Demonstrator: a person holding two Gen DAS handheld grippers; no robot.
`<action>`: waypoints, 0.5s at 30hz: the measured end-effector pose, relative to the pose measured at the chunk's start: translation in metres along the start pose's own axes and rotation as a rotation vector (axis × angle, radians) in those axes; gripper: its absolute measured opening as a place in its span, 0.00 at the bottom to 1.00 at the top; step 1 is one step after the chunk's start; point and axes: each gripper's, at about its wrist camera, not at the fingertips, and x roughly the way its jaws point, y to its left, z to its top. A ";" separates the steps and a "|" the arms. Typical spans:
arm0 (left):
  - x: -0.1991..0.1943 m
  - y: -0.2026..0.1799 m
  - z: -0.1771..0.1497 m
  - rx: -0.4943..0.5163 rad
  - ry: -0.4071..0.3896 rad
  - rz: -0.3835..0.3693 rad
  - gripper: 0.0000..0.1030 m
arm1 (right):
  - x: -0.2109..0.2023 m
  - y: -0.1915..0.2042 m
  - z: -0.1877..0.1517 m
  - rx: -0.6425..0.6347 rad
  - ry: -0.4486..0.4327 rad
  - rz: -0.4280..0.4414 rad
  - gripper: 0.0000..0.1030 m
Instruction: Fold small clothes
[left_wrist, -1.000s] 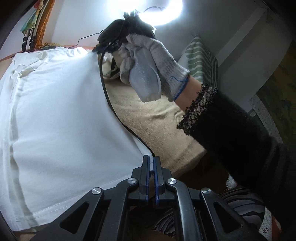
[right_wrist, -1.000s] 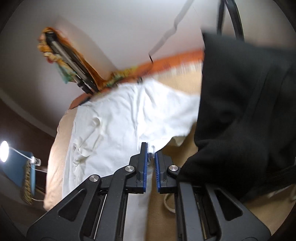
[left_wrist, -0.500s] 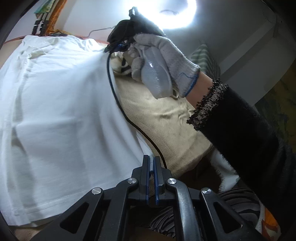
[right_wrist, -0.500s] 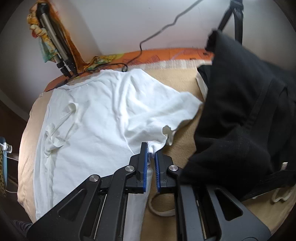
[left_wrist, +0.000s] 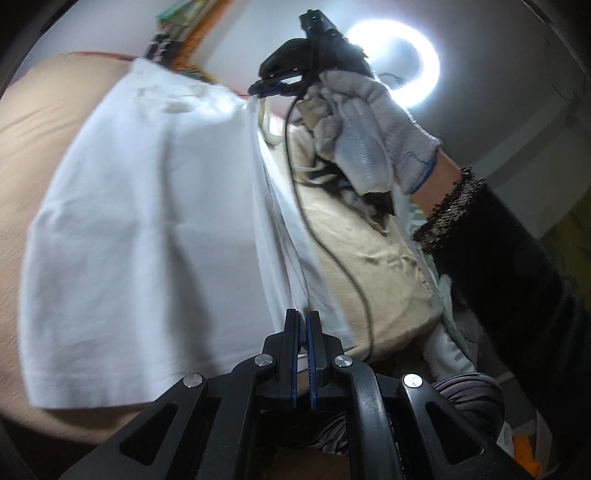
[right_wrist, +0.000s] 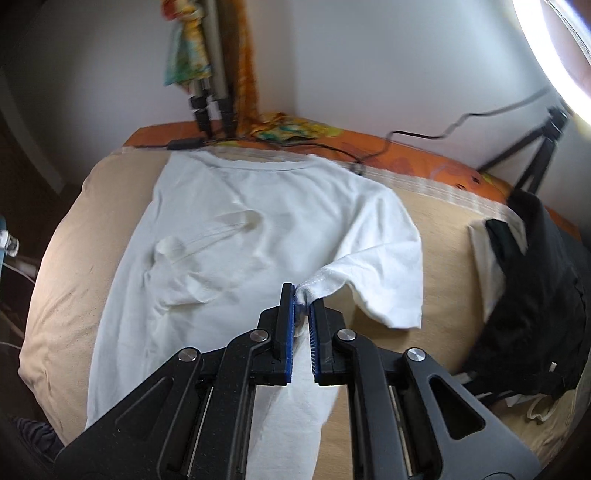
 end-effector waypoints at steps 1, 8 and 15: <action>-0.002 0.005 -0.001 -0.009 -0.001 0.010 0.01 | 0.005 0.007 -0.001 -0.009 0.008 0.000 0.08; -0.002 0.024 -0.004 -0.015 0.041 0.054 0.01 | 0.050 0.047 -0.002 -0.063 0.088 0.007 0.08; -0.019 0.019 0.004 0.031 0.059 0.088 0.38 | 0.053 0.033 -0.005 0.006 0.149 0.178 0.29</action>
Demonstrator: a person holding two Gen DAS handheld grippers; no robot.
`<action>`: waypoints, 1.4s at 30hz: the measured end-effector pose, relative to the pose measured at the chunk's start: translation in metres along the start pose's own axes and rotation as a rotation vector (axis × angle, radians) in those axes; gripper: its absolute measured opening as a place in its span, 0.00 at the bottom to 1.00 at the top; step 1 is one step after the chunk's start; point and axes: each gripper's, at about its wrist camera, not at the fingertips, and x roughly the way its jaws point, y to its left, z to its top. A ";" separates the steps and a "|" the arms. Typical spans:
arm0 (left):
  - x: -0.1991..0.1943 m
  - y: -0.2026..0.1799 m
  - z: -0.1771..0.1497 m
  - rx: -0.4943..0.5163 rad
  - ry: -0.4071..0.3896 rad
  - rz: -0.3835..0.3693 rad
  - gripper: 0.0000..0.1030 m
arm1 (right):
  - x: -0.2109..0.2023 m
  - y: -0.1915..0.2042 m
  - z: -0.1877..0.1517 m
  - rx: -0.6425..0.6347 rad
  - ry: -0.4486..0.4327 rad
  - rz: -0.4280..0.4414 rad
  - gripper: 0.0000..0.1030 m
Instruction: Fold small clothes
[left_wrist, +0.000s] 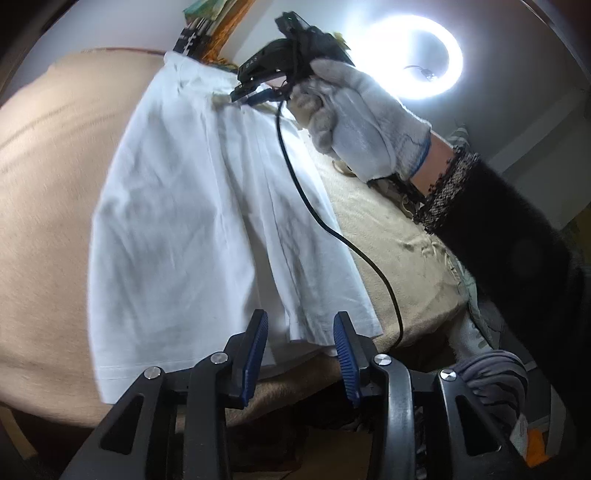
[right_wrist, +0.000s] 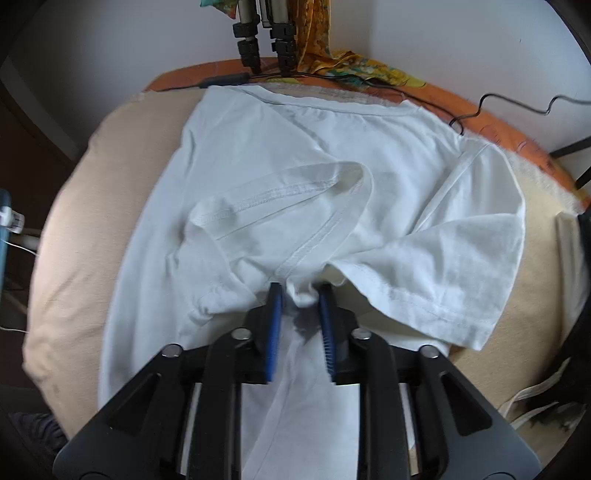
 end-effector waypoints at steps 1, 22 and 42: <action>-0.005 -0.002 0.002 0.009 0.000 -0.001 0.38 | -0.008 -0.003 -0.001 0.006 -0.008 0.025 0.31; -0.058 0.067 0.100 0.033 -0.096 0.131 0.42 | -0.027 -0.156 0.007 0.354 -0.111 0.160 0.17; -0.084 0.071 0.100 0.019 -0.138 0.152 0.42 | -0.009 -0.049 0.127 0.215 -0.086 0.117 0.05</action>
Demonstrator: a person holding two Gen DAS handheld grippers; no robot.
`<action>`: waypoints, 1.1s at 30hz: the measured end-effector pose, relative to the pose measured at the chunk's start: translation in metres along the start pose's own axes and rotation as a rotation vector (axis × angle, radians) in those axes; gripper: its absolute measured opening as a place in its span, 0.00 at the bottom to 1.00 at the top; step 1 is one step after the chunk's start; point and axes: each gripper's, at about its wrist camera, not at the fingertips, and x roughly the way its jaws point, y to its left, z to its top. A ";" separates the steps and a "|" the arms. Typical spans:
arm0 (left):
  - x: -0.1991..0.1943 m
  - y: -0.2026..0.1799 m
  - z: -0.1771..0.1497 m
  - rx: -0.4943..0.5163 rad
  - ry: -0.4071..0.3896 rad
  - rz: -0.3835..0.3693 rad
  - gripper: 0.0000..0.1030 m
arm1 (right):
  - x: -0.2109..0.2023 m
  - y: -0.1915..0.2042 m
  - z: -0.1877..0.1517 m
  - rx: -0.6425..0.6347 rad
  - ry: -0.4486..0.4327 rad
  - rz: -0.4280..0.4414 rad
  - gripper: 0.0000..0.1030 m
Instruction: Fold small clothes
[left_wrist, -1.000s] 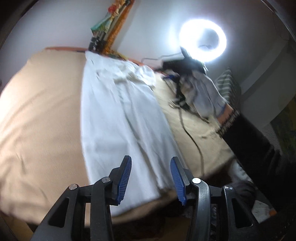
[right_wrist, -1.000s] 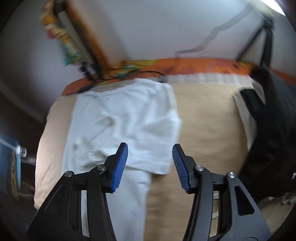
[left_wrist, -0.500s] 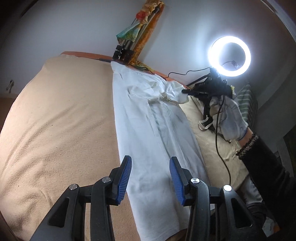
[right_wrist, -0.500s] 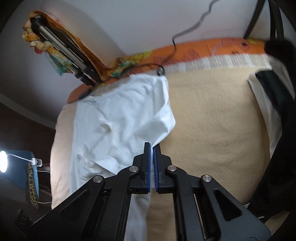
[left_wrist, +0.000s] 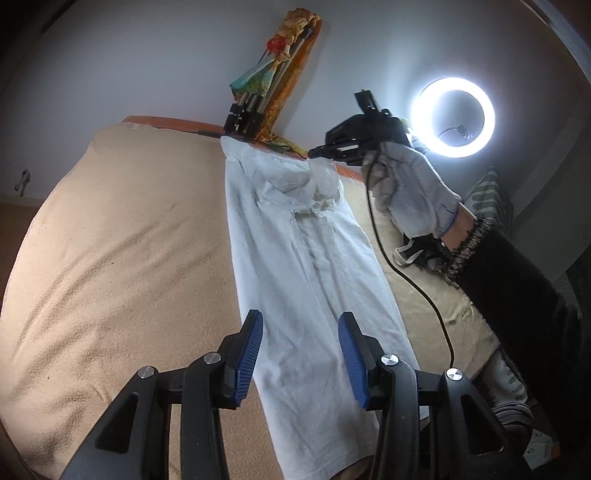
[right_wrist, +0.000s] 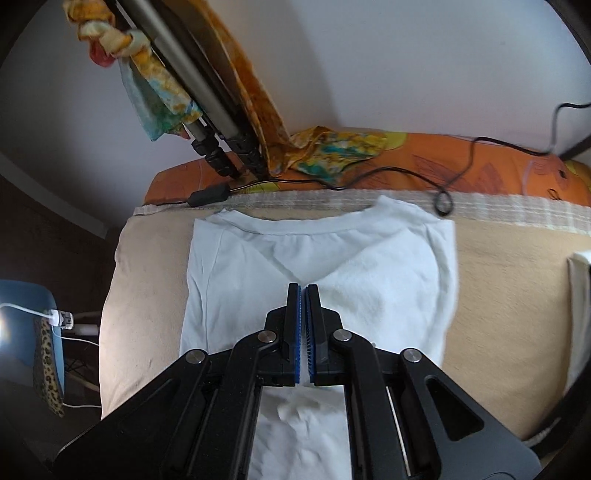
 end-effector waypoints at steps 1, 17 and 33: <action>-0.001 0.001 0.000 -0.002 0.001 0.002 0.42 | 0.008 0.000 0.002 0.007 0.007 -0.002 0.04; -0.007 0.006 -0.005 -0.003 -0.030 0.032 0.42 | -0.043 -0.036 0.006 0.142 -0.078 0.242 0.42; 0.004 0.015 -0.025 -0.030 0.038 0.049 0.50 | -0.121 -0.036 -0.131 0.020 -0.095 0.017 0.25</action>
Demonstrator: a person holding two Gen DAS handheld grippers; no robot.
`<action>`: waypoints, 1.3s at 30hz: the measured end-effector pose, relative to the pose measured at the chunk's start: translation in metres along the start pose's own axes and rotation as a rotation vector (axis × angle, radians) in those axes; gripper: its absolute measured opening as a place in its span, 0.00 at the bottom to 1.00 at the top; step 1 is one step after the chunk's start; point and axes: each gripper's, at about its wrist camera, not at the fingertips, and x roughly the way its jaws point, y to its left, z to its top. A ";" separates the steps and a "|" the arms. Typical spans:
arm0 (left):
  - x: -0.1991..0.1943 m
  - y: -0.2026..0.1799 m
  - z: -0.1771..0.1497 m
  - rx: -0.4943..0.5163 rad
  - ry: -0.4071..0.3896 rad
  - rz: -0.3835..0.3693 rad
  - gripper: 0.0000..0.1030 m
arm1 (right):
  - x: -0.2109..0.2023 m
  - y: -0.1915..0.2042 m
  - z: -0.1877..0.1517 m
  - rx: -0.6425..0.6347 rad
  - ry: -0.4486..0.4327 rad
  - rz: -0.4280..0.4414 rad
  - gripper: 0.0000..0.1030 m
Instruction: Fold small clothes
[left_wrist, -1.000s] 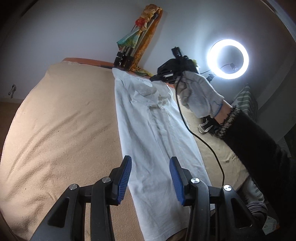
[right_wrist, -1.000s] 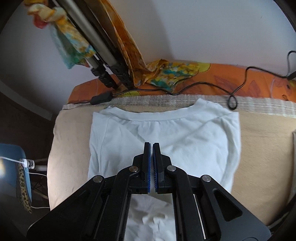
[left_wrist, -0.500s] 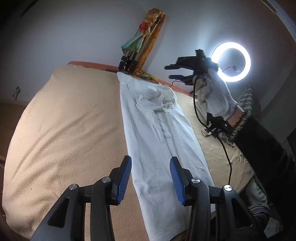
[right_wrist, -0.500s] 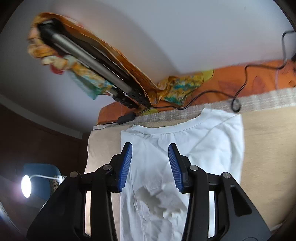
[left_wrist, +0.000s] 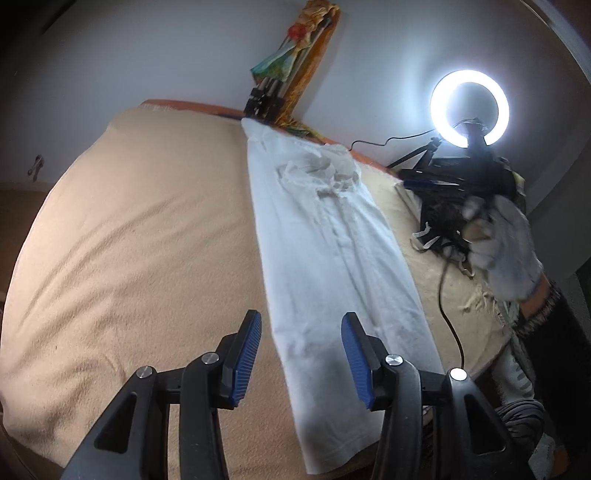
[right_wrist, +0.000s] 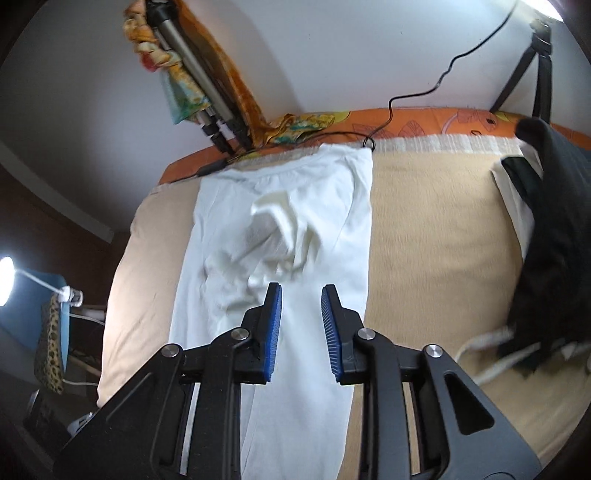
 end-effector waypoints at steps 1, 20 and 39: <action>0.001 0.002 -0.003 -0.005 0.008 -0.001 0.52 | -0.008 0.001 -0.010 -0.006 -0.004 0.005 0.25; 0.014 0.006 -0.093 -0.125 0.183 -0.088 0.54 | -0.081 -0.022 -0.240 0.010 0.199 0.110 0.41; 0.032 0.007 -0.093 -0.166 0.222 -0.186 0.06 | -0.034 -0.029 -0.259 0.066 0.277 0.255 0.32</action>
